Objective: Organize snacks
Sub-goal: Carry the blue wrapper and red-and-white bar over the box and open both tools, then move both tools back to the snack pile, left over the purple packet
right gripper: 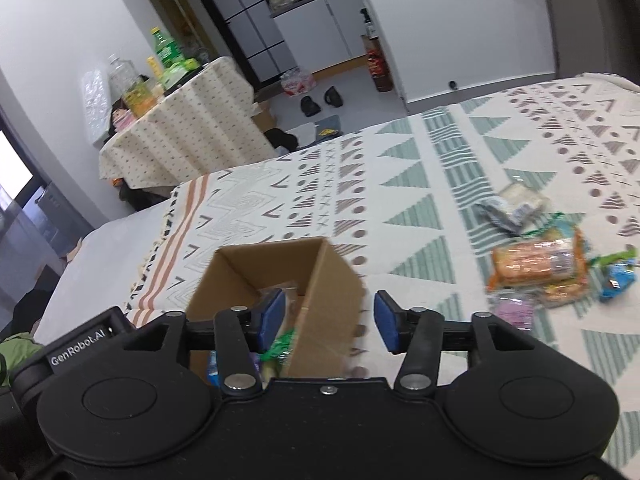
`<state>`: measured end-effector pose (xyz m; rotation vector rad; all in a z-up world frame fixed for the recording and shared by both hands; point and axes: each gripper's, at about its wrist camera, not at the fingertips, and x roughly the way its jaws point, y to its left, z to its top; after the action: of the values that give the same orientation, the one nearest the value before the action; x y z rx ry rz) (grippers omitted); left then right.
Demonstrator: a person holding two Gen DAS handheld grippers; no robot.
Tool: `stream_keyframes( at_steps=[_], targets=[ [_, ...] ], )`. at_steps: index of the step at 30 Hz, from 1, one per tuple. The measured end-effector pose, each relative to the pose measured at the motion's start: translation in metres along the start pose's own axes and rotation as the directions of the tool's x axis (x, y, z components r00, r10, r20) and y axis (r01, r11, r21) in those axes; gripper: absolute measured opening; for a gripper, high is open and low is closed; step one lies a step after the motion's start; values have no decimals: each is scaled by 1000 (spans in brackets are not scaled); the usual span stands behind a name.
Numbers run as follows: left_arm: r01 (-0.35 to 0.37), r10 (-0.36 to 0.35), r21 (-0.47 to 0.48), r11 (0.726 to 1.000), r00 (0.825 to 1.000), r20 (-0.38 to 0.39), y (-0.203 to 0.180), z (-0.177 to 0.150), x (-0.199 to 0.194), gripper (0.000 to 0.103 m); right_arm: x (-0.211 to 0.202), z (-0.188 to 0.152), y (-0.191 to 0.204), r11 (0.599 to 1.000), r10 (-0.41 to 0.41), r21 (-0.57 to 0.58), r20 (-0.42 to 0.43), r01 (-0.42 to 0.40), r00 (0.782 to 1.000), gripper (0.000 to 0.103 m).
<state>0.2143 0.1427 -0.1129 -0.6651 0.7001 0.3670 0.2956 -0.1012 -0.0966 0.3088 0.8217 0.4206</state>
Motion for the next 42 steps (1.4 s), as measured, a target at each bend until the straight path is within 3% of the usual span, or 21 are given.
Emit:
stream_keyframes(
  at_steps=[7, 14, 29, 42],
  targets=[
    [17, -17, 66, 998, 1000, -3, -25, -12, -5, 91, -27, 0, -33, 999, -42, 26, 22, 42, 999, 62],
    [33, -33, 108, 994, 999, 0, -48, -27, -11, 92, -48, -3, -64, 996, -73, 55, 43, 70, 996, 77],
    [53, -56, 238, 970, 998, 3, -107, -65, -10, 93, -82, -6, -147, 985, -129, 119, 58, 122, 990, 81],
    [87, -65, 354, 931, 995, -74, -152, -102, 24, 93, -62, -20, -215, 953, -88, 297, 73, 62, 993, 81]
  ],
)
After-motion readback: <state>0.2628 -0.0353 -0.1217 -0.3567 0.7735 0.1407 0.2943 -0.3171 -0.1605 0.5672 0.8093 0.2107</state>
